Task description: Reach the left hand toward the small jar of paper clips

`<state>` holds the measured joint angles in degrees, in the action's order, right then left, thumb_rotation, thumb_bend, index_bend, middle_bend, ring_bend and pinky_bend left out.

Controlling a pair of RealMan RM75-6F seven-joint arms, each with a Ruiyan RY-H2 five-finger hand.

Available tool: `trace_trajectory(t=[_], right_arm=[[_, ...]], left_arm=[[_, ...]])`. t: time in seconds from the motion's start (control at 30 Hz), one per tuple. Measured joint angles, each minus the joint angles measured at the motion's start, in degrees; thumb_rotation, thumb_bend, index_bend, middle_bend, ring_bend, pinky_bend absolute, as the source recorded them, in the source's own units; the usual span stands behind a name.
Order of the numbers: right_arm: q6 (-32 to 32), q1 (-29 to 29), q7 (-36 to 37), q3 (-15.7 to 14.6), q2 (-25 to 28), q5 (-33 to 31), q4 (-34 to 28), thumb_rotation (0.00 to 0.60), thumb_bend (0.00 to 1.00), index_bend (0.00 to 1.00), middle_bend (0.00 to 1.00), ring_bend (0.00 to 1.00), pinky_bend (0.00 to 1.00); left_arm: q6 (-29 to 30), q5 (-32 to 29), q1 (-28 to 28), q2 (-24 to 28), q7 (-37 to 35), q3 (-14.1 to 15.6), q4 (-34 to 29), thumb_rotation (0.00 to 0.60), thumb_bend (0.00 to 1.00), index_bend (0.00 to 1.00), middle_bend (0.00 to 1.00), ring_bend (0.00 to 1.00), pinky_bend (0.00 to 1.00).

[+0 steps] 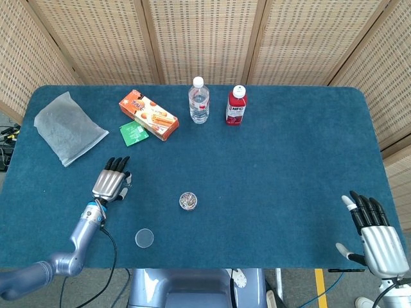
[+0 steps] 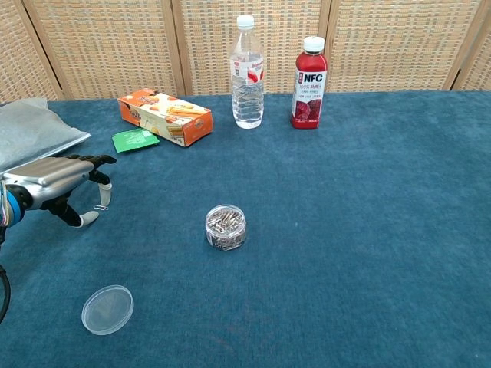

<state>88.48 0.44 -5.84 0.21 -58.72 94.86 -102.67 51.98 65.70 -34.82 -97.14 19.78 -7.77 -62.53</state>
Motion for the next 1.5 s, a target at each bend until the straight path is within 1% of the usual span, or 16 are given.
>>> trace_trajectory(t=[0.3, 0.6, 0.8, 0.9, 1.0, 1.1, 1.23, 1.3, 1.37, 1.5], right_arm=[[-0.12, 0.11, 0.13, -0.11, 0.07, 0.01, 0.01, 0.6, 0.0, 0.0, 0.0, 0.0, 0.0], [-0.19, 0.18, 0.35, -0.15, 0.21, -0.1, -0.03, 0.6, 0.0, 0.0, 0.0, 0.0, 0.0], [0.0, 0.14, 0.48, -0.24, 0.29, 0.11, -0.04, 0.6, 0.0, 0.0, 0.0, 0.0, 0.0], [0.15, 0.09, 0.46, -0.27, 0.33, 0.2, -0.11, 0.6, 0.0, 0.0, 0.0, 0.0, 0.0], [0.22, 0.08, 0.47, -0.28, 0.36, 0.23, -0.15, 0.6, 0.0, 0.0, 0.0, 0.0, 0.0], [0.27, 0.06, 0.48, -0.34, 0.38, 0.34, -0.16, 0.6, 0.0, 0.0, 0.0, 0.0, 0.0], [0.33, 0.03, 0.52, -0.42, 0.42, 0.44, -0.18, 0.6, 0.0, 0.0, 0.0, 0.0, 0.0], [0.47, -0.01, 0.71, -0.42, 0.49, 0.48, -0.17, 0.6, 0.0, 0.0, 0.0, 0.0, 0.0], [0.6, -0.04, 1.05, -0.39, 0.59, 0.48, -0.11, 0.6, 0.0, 0.0, 0.0, 0.0, 0.0], [0.45, 0.04, 1.86, -0.31, 0.82, 0.14, 0.12, 0.6, 0.0, 0.0, 0.0, 0.0, 0.0]], left_arm=[[0.85, 0.09, 0.17, 0.76, -0.56, -0.23, -0.38, 0.6, 0.41, 0.89, 0.0, 0.0, 0.0], [1.17, 0.41, -0.07, 0.33, -0.36, -0.11, 0.59, 0.6, 0.41, 0.89, 0.0, 0.0, 0.0], [2.33, 1.18, 0.0, 1.34, -0.84, -0.32, -0.95, 0.6, 0.41, 0.89, 0.0, 0.0, 0.0], [3.52, 2.12, 0.02, 2.48, -1.32, -0.61, -3.16, 0.6, 0.42, 0.89, 0.0, 0.0, 0.0], [4.73, 3.71, -0.13, 4.11, -2.2, -0.93, -6.96, 0.6, 0.43, 0.89, 0.0, 0.0, 0.0], [5.59, 6.73, -0.64, 6.4, -3.48, -0.99, -12.49, 0.6, 0.43, 0.89, 0.0, 0.0, 0.0], [6.77, 12.55, -2.11, 8.81, -3.5, -0.9, -21.07, 0.6, 0.43, 0.89, 0.0, 0.0, 0.0], [6.79, 13.78, -2.91, 9.07, -2.18, -0.93, -23.99, 0.6, 0.43, 0.89, 0.0, 0.0, 0.0], [6.38, 13.52, -3.8, 8.85, 0.41, -1.06, -25.74, 0.6, 0.43, 0.89, 0.0, 0.0, 0.0], [5.09, 10.13, -5.55, 7.24, 6.94, -1.66, -27.05, 0.6, 0.43, 0.89, 0.0, 0.0, 0.0]])
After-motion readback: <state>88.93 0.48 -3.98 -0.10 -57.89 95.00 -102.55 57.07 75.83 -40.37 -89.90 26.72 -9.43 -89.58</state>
